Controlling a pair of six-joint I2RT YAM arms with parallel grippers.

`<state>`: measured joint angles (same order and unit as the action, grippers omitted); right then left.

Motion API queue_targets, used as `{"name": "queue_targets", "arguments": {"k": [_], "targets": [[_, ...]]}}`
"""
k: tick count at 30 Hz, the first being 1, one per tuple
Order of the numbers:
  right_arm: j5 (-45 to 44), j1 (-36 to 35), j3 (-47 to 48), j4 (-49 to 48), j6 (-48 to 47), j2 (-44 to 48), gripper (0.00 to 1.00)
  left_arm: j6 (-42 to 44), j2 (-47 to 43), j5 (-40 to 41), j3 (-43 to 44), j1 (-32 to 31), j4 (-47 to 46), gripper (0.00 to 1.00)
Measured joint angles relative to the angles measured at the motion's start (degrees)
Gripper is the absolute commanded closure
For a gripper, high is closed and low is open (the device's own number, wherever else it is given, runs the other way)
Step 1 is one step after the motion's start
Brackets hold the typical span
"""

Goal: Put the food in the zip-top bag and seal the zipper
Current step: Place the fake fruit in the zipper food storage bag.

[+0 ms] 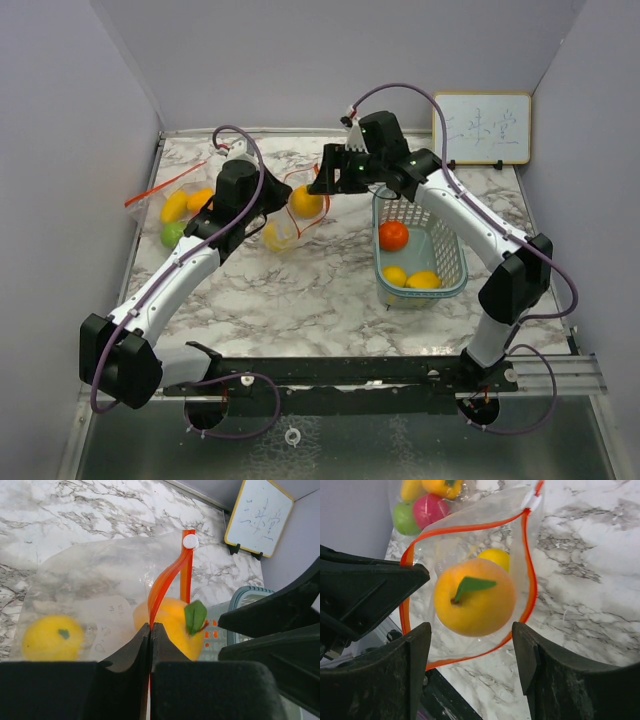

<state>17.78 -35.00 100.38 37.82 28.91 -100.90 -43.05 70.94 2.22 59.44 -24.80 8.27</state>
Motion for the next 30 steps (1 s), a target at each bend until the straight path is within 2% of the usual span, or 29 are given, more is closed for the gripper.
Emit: {"name": "queue_targets", "arguments": {"k": [4, 9, 18, 23, 27, 30], "targets": [[0.87, -1.81, -0.42, -1.09, 0.94, -1.64, 0.44, -1.09, -0.02, -0.76, 0.04, 0.09, -0.11, 1.00], [-0.70, -3.21, -0.42, -1.07, 0.87, -3.34, 0.45, -1.73, -0.04, -1.73, 1.49, 0.33, 0.17, 1.00], [-21.53, -3.23, 2.51, 10.32, -3.37, -4.44, 0.42, -0.48, -1.68, -1.07, 3.02, 0.46, 1.01, 1.00], [-30.86, -3.23, 2.58, 15.52, -6.99, -4.26, 0.33, 3.91, -1.86, 3.04, 2.16, 0.46, 4.17, 1.00], [-25.90, -3.04, 1.14, 13.16, -11.82, -1.86, 0.22, 6.95, -2.05, 5.86, 0.50, 0.46, 5.62, 1.00], [-20.94, -3.02, -0.04, 9.86, -13.07, 2.54, 0.17, 7.21, -1.99, 5.92, -0.52, 0.46, 5.62, 1.00]]}}
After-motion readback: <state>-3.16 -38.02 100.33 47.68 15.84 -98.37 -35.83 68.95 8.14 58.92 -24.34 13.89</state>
